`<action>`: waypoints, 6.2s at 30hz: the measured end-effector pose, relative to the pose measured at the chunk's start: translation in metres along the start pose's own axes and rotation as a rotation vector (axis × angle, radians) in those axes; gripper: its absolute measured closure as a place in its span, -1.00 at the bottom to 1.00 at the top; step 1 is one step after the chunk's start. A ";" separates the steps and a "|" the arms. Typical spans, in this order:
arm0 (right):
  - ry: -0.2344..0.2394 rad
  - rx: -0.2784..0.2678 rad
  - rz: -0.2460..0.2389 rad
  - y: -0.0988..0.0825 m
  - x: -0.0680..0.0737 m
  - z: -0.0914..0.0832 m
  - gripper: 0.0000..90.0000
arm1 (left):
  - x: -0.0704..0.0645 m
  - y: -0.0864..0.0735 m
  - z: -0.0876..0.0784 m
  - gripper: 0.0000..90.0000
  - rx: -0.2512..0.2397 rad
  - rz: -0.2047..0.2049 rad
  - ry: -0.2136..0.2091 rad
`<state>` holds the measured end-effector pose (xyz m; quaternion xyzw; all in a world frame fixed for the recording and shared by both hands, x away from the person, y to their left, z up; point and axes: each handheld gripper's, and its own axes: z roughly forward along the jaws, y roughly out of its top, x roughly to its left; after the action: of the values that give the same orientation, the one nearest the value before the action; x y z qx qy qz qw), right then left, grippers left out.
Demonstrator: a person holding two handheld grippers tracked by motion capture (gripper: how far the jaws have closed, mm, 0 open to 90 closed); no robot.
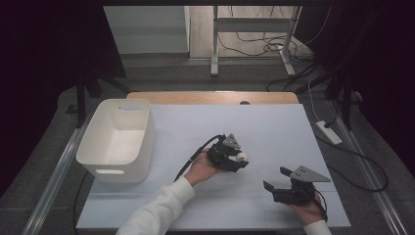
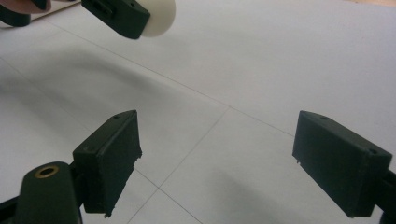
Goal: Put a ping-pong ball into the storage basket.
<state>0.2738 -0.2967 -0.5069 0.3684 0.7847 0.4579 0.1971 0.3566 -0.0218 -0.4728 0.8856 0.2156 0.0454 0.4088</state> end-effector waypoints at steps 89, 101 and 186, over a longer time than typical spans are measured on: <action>-0.007 0.008 0.000 0.000 0.000 0.002 -0.67 | 0.023 -0.004 -0.116 0.13 -0.192 -0.082 0.119; -0.009 0.013 -0.002 0.000 0.000 0.002 -0.67 | 0.026 -0.005 -0.124 0.13 -0.213 -0.088 0.136; -0.010 0.012 -0.005 0.000 0.000 0.003 -0.67 | 0.053 -0.015 -0.193 0.13 -0.319 -0.169 0.296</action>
<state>0.2758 -0.2954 -0.5082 0.3700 0.7874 0.4508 0.1997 0.3500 0.1450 -0.3618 0.7722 0.3367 0.1741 0.5100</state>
